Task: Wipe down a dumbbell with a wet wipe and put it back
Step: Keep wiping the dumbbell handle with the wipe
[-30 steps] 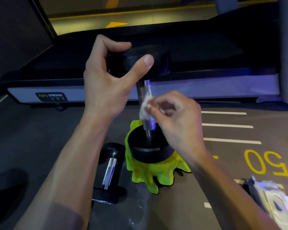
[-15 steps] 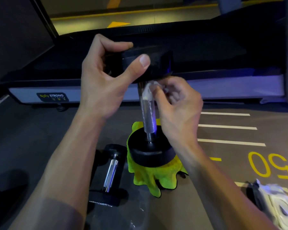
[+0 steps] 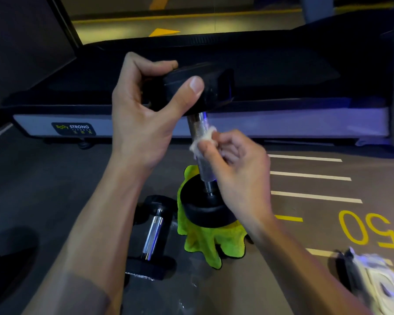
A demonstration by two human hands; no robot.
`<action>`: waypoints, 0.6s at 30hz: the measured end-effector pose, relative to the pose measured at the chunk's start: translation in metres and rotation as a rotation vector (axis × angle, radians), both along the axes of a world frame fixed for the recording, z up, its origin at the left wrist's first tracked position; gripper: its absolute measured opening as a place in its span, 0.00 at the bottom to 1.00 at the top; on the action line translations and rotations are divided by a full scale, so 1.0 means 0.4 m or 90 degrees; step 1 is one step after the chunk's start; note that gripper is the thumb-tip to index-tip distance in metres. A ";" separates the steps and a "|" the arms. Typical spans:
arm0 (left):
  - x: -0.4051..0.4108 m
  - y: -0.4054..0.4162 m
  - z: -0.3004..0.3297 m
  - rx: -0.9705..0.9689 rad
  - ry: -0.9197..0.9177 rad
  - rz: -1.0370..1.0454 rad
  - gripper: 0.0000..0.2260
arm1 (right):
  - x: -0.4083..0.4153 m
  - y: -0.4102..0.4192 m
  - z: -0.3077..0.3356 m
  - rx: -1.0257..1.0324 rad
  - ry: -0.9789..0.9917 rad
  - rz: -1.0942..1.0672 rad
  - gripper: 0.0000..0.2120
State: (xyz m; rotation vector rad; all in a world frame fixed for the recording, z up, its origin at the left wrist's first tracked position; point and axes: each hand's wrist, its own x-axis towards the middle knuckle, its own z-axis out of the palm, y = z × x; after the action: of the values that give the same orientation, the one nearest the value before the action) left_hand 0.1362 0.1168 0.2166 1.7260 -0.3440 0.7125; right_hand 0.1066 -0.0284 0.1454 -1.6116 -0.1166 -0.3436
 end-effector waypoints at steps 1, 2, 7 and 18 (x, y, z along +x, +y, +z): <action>-0.001 0.004 0.000 -0.007 0.000 -0.001 0.16 | -0.018 -0.020 -0.020 -0.086 0.028 0.008 0.06; -0.003 0.006 -0.001 -0.011 -0.002 0.000 0.16 | -0.030 -0.037 -0.028 -0.161 0.054 0.019 0.07; -0.020 -0.006 -0.003 -0.005 -0.008 -0.001 0.17 | 0.006 -0.094 0.027 0.019 0.036 0.010 0.05; -0.011 -0.036 0.005 -0.023 0.016 0.009 0.20 | -0.016 -0.111 -0.029 -0.172 0.150 0.158 0.09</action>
State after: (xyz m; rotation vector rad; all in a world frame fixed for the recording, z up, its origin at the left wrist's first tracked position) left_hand 0.1320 0.1025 0.2185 1.7027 -0.3002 0.7032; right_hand 0.1004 -0.0728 0.1339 -1.8686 -0.1862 0.0586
